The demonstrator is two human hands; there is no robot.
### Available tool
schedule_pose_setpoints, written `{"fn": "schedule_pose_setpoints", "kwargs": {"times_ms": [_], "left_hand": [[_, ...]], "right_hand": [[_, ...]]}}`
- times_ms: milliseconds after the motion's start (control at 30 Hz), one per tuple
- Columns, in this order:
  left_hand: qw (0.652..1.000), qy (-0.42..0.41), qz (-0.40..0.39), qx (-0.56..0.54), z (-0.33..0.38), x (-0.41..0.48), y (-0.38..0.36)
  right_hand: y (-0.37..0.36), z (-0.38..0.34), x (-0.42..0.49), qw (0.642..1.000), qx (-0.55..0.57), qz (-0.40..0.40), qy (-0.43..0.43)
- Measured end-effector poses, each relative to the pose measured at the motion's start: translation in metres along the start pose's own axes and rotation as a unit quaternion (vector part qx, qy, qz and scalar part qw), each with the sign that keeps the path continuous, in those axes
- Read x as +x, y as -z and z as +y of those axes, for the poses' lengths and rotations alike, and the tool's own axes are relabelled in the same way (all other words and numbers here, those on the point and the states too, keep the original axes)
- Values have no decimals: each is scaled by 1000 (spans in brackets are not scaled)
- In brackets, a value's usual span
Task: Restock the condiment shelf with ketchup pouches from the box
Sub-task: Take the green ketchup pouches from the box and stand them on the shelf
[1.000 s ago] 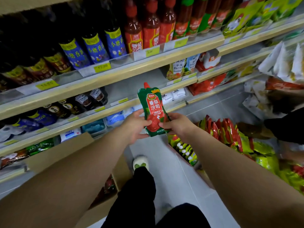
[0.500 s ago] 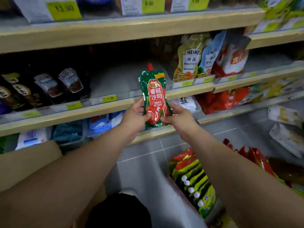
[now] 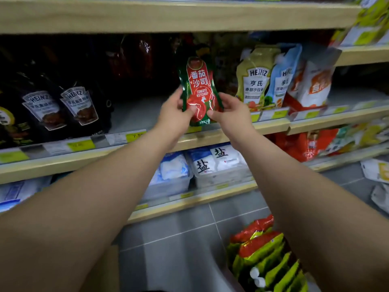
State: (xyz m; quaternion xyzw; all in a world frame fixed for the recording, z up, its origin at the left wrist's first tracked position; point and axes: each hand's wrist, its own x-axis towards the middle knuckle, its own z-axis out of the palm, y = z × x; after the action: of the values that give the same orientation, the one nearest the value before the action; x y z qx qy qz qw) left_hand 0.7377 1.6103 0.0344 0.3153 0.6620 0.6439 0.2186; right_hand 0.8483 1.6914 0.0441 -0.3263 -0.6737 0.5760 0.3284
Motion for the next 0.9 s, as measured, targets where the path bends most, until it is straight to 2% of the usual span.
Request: {"fn": "schedule_pose_setpoints", "kwargs": {"times_ms": [233,433,733,900], "left_hand": [[997,-30,34,59,-6,36,14],[983,-51,18,173,-15,44,17],[953,-106,1,285,-18,48,7],[935,-72,38,346,-19,51,0]], "right_hand": [[-18,9,40,983,-153,47,89],[-17,21,52,955,-267,66,107],[-12,36,57,939,-312,78,123],[-8,41,50,923,-344,95,142]]}}
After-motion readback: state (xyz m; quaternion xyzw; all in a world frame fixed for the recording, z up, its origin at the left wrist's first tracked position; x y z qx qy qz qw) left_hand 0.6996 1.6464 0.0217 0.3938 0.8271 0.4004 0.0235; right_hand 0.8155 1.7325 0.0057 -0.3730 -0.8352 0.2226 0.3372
